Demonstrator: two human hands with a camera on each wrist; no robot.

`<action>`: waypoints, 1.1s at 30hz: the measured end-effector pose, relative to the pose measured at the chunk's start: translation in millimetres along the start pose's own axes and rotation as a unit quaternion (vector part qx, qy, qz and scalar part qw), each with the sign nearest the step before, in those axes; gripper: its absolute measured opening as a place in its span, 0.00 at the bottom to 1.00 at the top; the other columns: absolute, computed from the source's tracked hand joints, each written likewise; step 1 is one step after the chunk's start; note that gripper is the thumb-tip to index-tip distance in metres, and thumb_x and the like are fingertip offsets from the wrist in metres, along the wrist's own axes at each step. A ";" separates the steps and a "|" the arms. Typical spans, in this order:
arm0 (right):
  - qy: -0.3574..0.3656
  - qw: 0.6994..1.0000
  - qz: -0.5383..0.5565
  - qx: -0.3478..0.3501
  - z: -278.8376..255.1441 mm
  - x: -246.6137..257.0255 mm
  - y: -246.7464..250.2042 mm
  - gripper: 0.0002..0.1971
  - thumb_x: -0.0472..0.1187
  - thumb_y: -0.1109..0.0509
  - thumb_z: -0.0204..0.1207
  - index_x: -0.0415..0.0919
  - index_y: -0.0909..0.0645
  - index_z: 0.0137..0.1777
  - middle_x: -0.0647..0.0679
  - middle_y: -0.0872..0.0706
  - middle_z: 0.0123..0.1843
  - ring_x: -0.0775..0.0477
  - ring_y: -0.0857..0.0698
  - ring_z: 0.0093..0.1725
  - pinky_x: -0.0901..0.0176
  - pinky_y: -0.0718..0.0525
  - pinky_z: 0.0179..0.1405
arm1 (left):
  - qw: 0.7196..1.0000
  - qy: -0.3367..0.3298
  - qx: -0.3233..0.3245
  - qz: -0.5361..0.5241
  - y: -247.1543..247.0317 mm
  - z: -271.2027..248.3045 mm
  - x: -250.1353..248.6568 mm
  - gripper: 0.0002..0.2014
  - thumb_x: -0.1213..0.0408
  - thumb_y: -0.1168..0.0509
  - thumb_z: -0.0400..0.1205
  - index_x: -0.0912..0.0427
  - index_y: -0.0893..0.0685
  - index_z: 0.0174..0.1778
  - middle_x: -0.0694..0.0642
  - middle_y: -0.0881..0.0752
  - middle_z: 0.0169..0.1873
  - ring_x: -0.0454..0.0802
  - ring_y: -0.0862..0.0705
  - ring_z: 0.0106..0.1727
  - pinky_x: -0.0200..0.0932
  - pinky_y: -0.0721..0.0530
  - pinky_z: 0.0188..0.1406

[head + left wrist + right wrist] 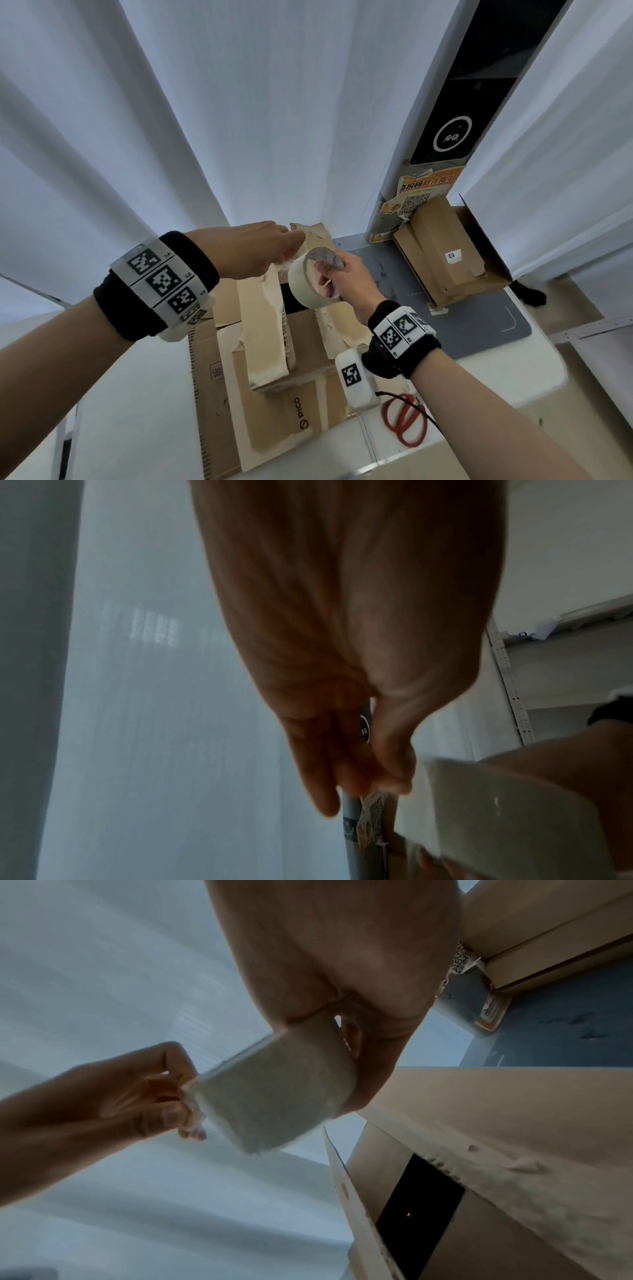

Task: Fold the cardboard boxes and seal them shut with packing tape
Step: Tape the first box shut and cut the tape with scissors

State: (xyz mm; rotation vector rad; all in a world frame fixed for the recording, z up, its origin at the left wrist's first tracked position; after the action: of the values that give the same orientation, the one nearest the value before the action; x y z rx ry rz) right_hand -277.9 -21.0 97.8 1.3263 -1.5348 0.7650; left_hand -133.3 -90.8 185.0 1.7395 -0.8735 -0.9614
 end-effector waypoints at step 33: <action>-0.016 0.982 0.035 0.186 13.1 -6.7 -4.7 0.12 0.31 0.22 0.73 0.37 0.24 0.47 0.44 0.14 0.54 0.44 0.10 0.54 0.46 0.11 0.59 | 0.863 0.222 -0.006 -0.455 -44.3 9.1 87.8 0.18 0.73 0.24 0.76 0.52 0.15 0.59 0.55 0.16 0.56 0.53 0.17 0.45 0.39 0.15 0.40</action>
State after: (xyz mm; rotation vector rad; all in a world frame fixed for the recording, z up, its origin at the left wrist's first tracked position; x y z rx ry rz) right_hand -276.8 -31.2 86.2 1.5664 -1.5176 1.1221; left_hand -96.6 -156.9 121.4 2.2667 0.3203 -1.0452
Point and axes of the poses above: each hand's wrist, its own z-axis towards the middle knuckle, its own y-axis out of the back of the hand, x = y × z, the point moved 6 cm from there along z, towards the middle knuckle
